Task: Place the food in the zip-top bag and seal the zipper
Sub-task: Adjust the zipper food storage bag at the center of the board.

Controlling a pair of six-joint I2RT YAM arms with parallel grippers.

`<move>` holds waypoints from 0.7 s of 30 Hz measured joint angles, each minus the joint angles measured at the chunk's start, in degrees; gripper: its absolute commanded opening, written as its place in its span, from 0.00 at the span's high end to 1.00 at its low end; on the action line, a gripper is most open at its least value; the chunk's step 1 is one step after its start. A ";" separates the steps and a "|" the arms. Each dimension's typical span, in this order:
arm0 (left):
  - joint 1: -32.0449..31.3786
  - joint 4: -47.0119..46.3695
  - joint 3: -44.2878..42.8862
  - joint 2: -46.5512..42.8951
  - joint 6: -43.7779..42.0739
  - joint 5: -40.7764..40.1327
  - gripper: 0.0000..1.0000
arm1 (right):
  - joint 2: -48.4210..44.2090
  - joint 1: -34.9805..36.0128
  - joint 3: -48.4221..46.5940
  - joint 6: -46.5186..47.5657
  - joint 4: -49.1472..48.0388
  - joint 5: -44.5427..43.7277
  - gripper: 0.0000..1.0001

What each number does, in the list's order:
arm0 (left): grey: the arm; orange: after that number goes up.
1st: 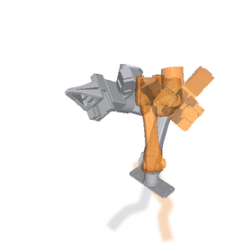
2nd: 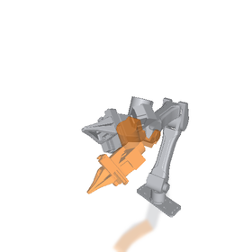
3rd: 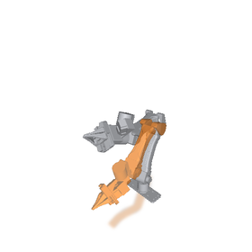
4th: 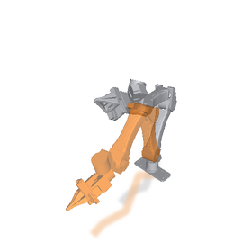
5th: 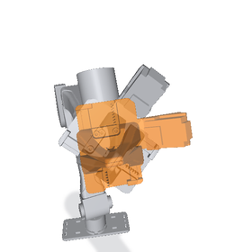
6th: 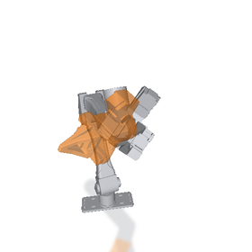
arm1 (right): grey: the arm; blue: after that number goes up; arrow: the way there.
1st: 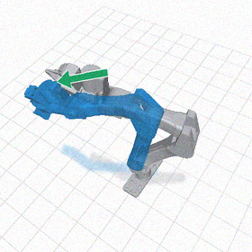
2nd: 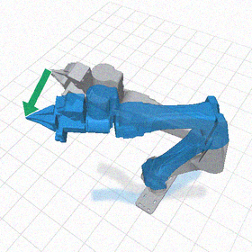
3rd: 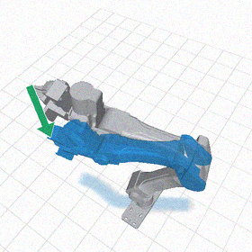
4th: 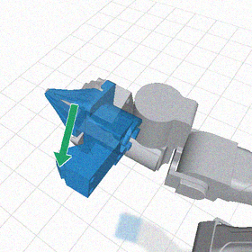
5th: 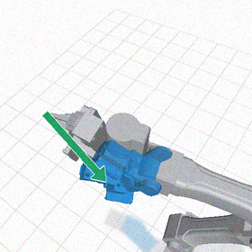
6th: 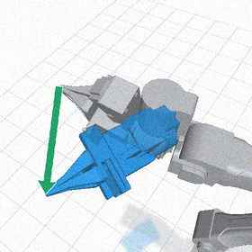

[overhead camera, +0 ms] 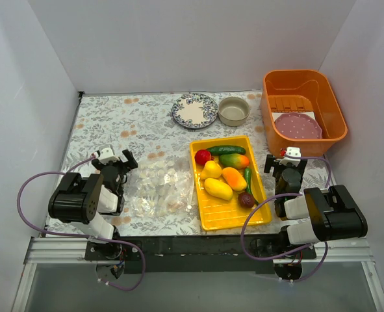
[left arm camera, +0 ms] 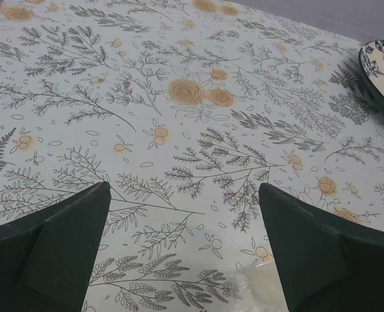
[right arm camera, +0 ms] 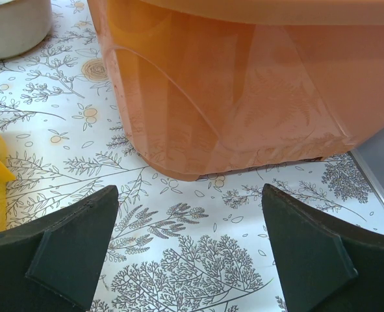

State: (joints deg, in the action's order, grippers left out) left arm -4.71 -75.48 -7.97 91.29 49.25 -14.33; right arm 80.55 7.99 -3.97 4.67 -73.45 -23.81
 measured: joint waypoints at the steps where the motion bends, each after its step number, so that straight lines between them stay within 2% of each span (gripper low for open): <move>1: 0.07 0.00 0.00 0.00 0.00 0.00 0.02 | 0.00 0.00 0.00 0.00 0.00 0.00 0.02; 10: 0.07 -0.02 0.42 -0.59 0.39 -1.36 0.02 | -2.34 0.28 0.87 0.24 0.68 0.37 0.02; 12: -0.07 0.02 1.86 -2.25 0.24 -1.75 0.02 | -6.75 0.46 0.39 -0.63 4.92 -0.31 0.02; 14: -0.37 2.10 2.91 -5.99 0.68 -4.00 0.02 | -11.13 0.48 -3.48 -3.15 15.23 -1.77 0.02; 17: -0.61 13.42 0.61 -19.02 6.14 -10.29 0.02 | -13.46 0.48 -14.34 -8.31 31.21 -3.65 0.02; 19: -0.50 25.90 -5.66 -26.88 10.60 -13.29 0.02 | -13.81 0.48 -20.31 -12.13 40.26 -4.61 0.02; 21: -0.37 37.88 -14.51 -30.88 14.05 -13.75 0.02 | -14.08 0.48 -23.93 -15.61 48.57 -4.98 0.02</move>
State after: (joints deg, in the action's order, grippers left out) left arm -5.08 -37.60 -22.48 60.40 63.31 -28.08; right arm 66.48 8.47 -27.90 -10.94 -24.88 -28.80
